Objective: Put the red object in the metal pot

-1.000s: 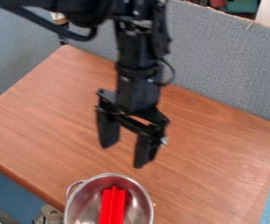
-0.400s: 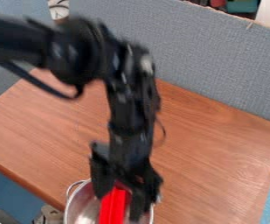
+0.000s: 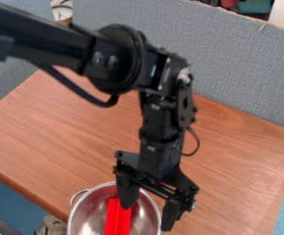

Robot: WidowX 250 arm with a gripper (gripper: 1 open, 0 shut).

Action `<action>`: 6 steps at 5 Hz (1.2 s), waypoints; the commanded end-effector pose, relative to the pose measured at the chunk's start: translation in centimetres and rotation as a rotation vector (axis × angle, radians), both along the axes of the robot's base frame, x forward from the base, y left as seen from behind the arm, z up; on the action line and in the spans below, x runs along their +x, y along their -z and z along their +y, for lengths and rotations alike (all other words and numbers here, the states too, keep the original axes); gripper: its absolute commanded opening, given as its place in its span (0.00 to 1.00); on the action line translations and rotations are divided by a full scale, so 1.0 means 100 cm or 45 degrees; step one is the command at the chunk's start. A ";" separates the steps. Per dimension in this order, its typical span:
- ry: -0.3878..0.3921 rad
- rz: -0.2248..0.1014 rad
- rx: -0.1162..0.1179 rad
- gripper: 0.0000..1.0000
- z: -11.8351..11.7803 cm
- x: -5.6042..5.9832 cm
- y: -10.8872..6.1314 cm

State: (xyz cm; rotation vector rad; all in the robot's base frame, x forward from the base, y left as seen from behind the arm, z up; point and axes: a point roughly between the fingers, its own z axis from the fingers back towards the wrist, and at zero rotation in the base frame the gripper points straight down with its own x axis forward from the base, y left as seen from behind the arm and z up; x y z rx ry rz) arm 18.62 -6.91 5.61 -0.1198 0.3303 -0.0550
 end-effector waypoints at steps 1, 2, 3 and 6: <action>-0.289 -0.072 0.012 1.00 -0.005 0.011 -0.007; -0.562 -0.090 0.030 1.00 -0.015 0.025 -0.012; -0.318 -0.092 0.029 1.00 -0.005 0.017 -0.019; -0.261 -0.061 0.068 1.00 0.005 0.044 -0.018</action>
